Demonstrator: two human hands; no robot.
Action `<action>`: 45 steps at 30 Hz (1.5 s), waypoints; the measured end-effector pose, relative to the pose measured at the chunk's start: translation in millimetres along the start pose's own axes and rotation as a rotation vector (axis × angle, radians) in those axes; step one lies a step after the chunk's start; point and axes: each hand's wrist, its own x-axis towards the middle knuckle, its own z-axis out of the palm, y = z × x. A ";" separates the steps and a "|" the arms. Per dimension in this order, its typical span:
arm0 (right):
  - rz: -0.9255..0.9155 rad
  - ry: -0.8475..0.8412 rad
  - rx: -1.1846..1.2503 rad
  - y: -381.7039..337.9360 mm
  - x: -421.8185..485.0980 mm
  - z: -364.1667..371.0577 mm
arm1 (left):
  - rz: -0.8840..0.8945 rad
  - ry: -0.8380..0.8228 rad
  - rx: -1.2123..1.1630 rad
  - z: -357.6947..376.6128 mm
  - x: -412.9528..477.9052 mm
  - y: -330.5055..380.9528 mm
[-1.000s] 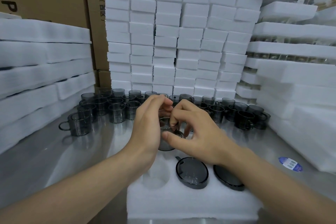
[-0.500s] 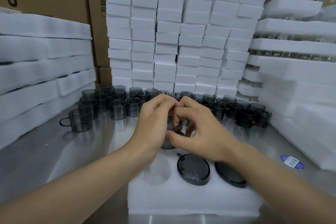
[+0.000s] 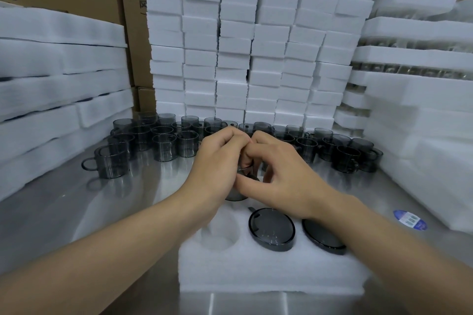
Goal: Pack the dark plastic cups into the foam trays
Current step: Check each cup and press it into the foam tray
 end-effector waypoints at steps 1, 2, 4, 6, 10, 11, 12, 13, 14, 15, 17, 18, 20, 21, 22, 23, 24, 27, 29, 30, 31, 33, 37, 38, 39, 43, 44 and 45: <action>0.004 -0.004 -0.004 0.2 0.1 0.3 | -0.008 -0.005 0.005 -0.3 -0.1 0.2; 0.009 -0.005 -0.006 0.5 0.2 0.4 | -0.017 -0.008 0.006 -0.5 -0.3 0.5; 0.012 -0.004 -0.005 1.0 0.6 0.9 | -0.024 -0.009 0.006 -0.8 -0.1 0.9; 0.008 -0.001 -0.007 1.7 1.2 1.3 | -0.027 -0.013 0.009 -1.0 0.3 0.9; 0.009 -0.002 -0.010 3.8 2.1 2.0 | -0.038 -0.030 0.020 -2.4 2.0 1.2; 0.011 -0.005 -0.012 4.0 2.2 2.4 | -0.041 -0.034 0.026 -2.7 2.3 1.6; 0.014 -0.007 -0.014 4.2 2.3 2.6 | -0.050 -0.038 0.028 -2.9 2.3 2.0; 0.014 -0.008 -0.017 4.3 2.5 2.8 | -0.060 -0.041 0.025 -3.0 2.5 2.3; 0.013 -0.009 -0.019 4.5 2.6 2.8 | -0.068 -0.044 0.023 -3.0 2.2 2.4; 0.010 -0.008 -0.020 4.9 2.6 2.9 | -0.072 -0.046 0.023 -3.0 1.9 2.4; 0.002 -0.006 -0.021 5.8 2.6 3.0 | -0.071 -0.052 0.024 -2.9 1.5 2.6; 0.000 -0.007 -0.023 5.9 2.5 3.1 | -0.070 -0.055 0.021 -3.1 1.3 2.5; -0.001 -0.008 -0.027 5.2 2.4 3.1 | -0.068 -0.057 0.010 -3.0 1.3 2.5; -0.003 -0.008 -0.029 4.4 2.4 2.8 | -0.064 -0.054 0.008 -2.9 1.6 2.6; -0.006 -0.009 -0.031 3.8 2.4 2.2 | -0.059 -0.050 0.010 -3.1 1.8 2.4; -0.009 -0.010 -0.035 3.3 2.4 1.7 | -0.053 -0.046 0.015 -3.0 2.4 1.9; -0.008 -0.010 -0.040 2.5 2.2 1.2 | -0.050 -0.043 0.020 -3.0 2.8 1.3; 0.043 0.023 -0.118 -1.4 1.5 3.3 | -0.034 -0.038 0.049 -2.2 3.6 0.6; 0.062 0.056 -0.187 -4.0 1.8 5.6 | -0.022 -0.039 0.069 -1.4 3.2 0.7; 0.059 0.057 -0.186 -4.6 2.1 5.8 | -0.028 -0.039 0.064 -1.3 2.4 0.8; 0.051 0.043 -0.157 -4.4 2.5 5.0 | -0.034 -0.038 0.054 -1.2 1.8 0.9; 0.030 -0.002 -0.055 -1.7 2.3 2.5 | -0.028 -0.035 0.039 -1.5 1.3 0.8; 0.016 -0.057 -0.004 1.8 1.2 1.6 | -0.028 -0.015 0.025 -2.1 1.4 0.7; 0.006 -0.057 -0.015 2.3 1.2 2.3 | -0.033 -0.007 0.008 -2.1 1.5 0.9; -0.001 -0.054 -0.025 2.4 1.3 3.0 | -0.032 0.002 -0.010 -2.2 1.7 1.2; -0.002 -0.038 -0.024 1.5 1.0 1.8 | -0.021 0.038 -0.055 -1.7 1.3 3.4; -0.005 -0.037 -0.015 1.3 1.0 0.9 | -0.026 0.049 -0.066 -1.4 1.2 3.9; -0.007 -0.037 -0.002 1.0 0.9 0.2 | -0.035 0.060 -0.083 -1.3 0.9 4.1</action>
